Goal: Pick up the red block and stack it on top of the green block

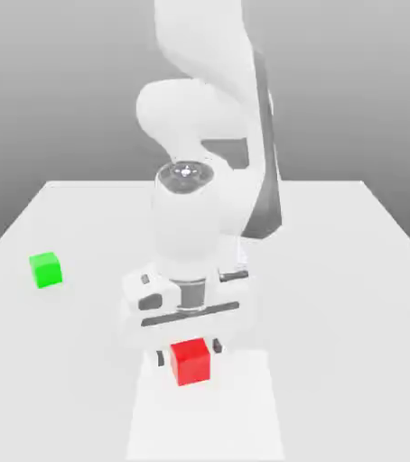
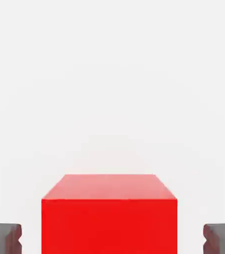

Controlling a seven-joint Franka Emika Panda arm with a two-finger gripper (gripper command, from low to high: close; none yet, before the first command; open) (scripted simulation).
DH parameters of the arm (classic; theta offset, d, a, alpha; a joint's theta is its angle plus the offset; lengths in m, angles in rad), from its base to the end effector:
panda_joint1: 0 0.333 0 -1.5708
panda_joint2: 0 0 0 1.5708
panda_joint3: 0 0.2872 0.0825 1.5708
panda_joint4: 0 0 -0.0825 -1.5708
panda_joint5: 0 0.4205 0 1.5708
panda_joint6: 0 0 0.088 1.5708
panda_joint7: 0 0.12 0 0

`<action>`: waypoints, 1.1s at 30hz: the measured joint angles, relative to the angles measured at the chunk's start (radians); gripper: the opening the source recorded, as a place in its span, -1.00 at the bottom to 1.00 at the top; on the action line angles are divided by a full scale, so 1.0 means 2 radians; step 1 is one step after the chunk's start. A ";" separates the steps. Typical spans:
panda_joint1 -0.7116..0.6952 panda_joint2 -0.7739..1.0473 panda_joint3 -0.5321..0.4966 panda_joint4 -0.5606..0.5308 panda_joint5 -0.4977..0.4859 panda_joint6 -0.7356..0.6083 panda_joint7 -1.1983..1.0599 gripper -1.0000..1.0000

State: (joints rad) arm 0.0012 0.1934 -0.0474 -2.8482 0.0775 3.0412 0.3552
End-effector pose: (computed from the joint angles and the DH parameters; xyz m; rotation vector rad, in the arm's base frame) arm 0.3473 -0.0240 0.0689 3.0512 -0.7428 0.0006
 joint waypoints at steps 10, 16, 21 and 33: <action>0.005 -0.078 -0.016 -0.011 -0.038 -0.067 0.027 -1.00; -0.049 -0.154 -0.039 -0.018 -0.073 -0.130 0.049 -1.00; -0.127 -0.190 -0.086 -0.018 -0.112 -0.157 0.071 -1.00; -0.318 -0.243 -0.197 -0.024 -0.181 -0.197 0.106 -1.00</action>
State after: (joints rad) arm -0.6341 -0.2921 -0.4410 -2.8965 -0.2840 2.6470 0.5664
